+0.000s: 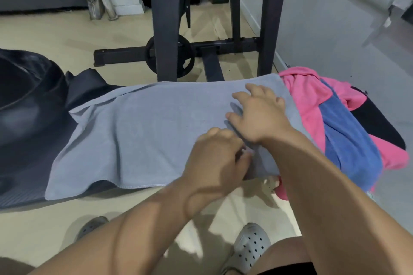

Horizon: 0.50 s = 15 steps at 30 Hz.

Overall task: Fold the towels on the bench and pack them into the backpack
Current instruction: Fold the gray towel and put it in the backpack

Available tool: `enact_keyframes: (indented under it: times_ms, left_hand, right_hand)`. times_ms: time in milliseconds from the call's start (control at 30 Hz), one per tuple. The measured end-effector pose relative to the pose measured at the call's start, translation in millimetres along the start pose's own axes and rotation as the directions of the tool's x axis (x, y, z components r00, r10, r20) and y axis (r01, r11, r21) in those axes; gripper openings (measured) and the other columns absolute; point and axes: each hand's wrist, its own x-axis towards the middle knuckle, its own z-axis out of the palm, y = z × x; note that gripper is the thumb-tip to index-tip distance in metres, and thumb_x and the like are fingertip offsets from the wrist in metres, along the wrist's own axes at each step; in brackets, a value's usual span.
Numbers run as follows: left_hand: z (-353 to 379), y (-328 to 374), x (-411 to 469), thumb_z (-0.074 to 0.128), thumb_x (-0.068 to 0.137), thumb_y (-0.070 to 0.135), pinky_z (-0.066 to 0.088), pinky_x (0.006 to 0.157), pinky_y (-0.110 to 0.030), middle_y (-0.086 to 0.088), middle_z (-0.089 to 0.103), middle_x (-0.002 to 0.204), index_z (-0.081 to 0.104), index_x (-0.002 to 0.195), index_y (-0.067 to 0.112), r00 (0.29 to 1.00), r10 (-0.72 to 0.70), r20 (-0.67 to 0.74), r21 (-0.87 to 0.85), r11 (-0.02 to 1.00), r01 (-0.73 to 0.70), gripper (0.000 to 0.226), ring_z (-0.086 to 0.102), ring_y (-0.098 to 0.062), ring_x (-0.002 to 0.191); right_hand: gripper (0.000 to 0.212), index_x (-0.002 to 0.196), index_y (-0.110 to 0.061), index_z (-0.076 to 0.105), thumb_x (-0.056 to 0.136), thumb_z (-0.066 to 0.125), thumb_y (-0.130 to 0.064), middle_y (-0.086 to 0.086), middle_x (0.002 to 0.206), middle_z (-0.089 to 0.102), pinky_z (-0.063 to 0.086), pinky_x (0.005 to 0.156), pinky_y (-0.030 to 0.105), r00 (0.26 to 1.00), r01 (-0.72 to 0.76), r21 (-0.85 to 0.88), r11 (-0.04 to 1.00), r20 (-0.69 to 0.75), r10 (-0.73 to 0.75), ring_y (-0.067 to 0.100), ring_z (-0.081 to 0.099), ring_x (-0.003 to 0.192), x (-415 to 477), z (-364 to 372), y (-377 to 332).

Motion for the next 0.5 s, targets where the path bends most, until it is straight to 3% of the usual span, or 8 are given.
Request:
enact_keyframes:
  times_ms: [133,333,500]
  left_hand:
    - [-39.4,-73.2,-31.0,0.046,0.089,0.042,0.049,0.077,-0.045,-0.001,0.065,0.082,0.069,0.082,0.018,0.978,-0.162,-0.128,0.058,0.984,0.171,0.034,0.058,-0.029,0.080]
    - [-114.0,-150.3,-90.3,0.056,0.094,0.043,0.051,0.075,-0.041,-0.001,0.065,0.094,0.068,0.096,0.021,0.881,-0.417,-0.223,0.213,0.861,0.462,0.025,0.060,-0.028,0.093]
    - [-149.2,-189.9,-123.6,0.050,0.090,0.062,0.048,0.065,-0.037,0.003,0.054,0.085,0.047,0.089,0.024,0.743,-0.667,-0.050,0.439,0.654,0.617,0.038,0.057,-0.025,0.078]
  right_hand:
    - [0.052,0.146,-0.032,0.047,0.098,0.046,-0.053,0.003,0.164,0.024,0.020,0.114,0.051,0.987,0.154,-0.036,0.987,0.056,-0.152,0.030,0.016,0.149,-4.4,23.7,-51.7]
    - [0.050,0.144,-0.032,0.048,0.099,0.043,-0.052,0.002,0.161,0.029,0.023,0.111,0.048,0.962,0.263,-0.035,0.964,0.093,-0.259,0.028,0.020,0.147,3.2,40.2,-110.8]
    - [0.054,0.148,-0.032,0.046,0.099,0.045,-0.055,0.000,0.157,0.035,0.023,0.112,0.044,0.938,0.338,0.093,0.936,0.052,-0.344,0.025,0.027,0.143,11.6,47.1,-162.8]
